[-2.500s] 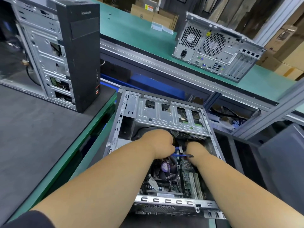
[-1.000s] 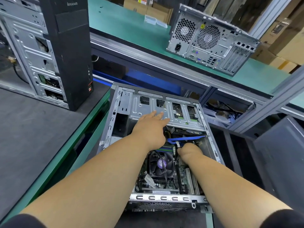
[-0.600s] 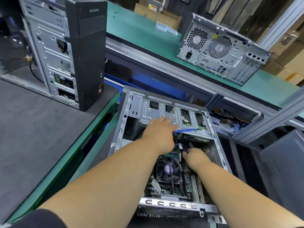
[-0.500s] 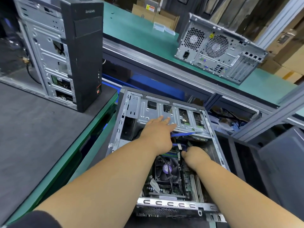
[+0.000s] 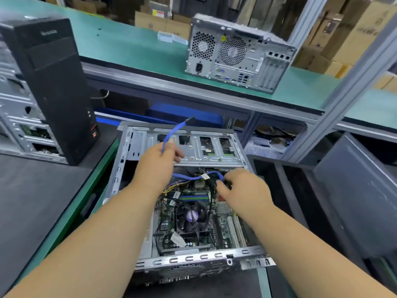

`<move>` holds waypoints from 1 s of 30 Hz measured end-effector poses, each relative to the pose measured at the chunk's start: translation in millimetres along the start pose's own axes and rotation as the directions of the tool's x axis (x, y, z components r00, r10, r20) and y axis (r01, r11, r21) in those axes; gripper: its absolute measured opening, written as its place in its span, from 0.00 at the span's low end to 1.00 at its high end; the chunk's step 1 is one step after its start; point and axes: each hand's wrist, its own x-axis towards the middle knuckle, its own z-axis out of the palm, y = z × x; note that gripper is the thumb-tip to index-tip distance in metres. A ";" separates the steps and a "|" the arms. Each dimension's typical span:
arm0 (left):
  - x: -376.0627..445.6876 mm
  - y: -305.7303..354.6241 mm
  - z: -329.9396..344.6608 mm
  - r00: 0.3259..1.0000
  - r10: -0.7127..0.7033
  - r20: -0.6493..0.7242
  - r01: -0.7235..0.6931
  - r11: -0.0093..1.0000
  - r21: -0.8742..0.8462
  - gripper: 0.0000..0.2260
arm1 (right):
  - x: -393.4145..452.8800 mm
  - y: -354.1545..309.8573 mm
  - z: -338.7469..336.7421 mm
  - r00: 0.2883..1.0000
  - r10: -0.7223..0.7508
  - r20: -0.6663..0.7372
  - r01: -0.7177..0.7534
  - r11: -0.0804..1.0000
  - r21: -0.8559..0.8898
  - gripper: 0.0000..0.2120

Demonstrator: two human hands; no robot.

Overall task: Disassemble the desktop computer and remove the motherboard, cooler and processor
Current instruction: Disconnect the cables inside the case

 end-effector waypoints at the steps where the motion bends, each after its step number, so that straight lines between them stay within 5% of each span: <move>1: -0.9 2.1 -0.9 0.999 -0.051 0.018 0.052 0.997 -0.060 0.24 | -1.7 3.2 -3.5 1.000 0.003 -0.012 -0.002 0.995 0.102 0.19; 6: -13.8 24.1 10.2 0.967 -0.194 0.165 0.206 0.977 -0.057 0.21 | -6.6 26.1 -23.8 0.980 0.195 -0.035 -0.109 0.682 0.724 0.10; 9: -28.5 46.6 32.4 0.936 -0.184 0.300 0.205 0.978 -0.039 0.13 | -9.9 47.3 -35.6 0.960 0.276 0.034 -0.161 0.453 0.877 0.06; 13: -52.7 76.1 81.9 0.888 -0.112 0.447 0.158 0.985 -0.068 0.07 | -14.8 77.8 -48.0 0.946 0.243 0.212 -0.208 -0.044 0.977 0.07; 21: -96.0 104.9 185.9 0.842 -0.154 0.518 0.157 0.987 0.038 0.05 | -50.5 147.7 -54.6 0.943 0.178 0.281 -0.295 0.056 0.954 0.21; 25: -116.5 114.8 224.4 0.789 -0.135 0.599 -0.152 0.902 0.404 0.05 | -72.8 169.6 -53.3 0.953 0.148 0.265 -0.296 0.265 0.918 0.40; 28: -127.5 120.3 247.5 0.736 -0.194 0.648 -0.322 0.743 0.587 0.14 | -77.8 187.3 -48.2 0.952 0.198 0.233 -0.280 0.255 0.926 0.29; 30: -131.9 115.2 253.5 0.775 -0.181 0.606 -0.272 0.770 0.577 0.08 | -75.8 202.4 -41.4 0.943 0.232 0.238 -0.297 0.264 0.917 0.19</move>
